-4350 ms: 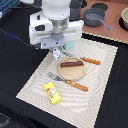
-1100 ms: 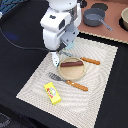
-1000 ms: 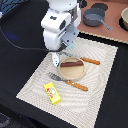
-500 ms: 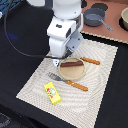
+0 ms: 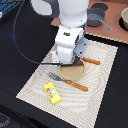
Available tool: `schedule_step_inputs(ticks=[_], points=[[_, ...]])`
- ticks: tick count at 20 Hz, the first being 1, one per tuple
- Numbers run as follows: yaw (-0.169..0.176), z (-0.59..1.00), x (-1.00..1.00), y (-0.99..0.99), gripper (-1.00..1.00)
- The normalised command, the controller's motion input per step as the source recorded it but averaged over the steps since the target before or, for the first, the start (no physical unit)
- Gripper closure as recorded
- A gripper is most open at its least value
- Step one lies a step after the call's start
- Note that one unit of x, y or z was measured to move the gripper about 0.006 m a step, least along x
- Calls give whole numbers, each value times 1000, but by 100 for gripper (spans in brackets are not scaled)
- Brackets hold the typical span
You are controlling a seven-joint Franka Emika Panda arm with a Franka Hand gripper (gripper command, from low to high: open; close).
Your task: Interact with the objects in diverse but meaningful ways.
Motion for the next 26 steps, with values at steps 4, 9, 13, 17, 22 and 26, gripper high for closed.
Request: schedule_step_inputs(ticks=[4, 9, 13, 17, 22, 26], points=[[55, -4, 137, -202, -100], [17, 5, 202, -314, -100], [-26, 1, 189, -362, -100], [-20, -1, 194, -257, -100], [27, 158, 427, -7, -100], [64, 94, 384, 0, -100]])
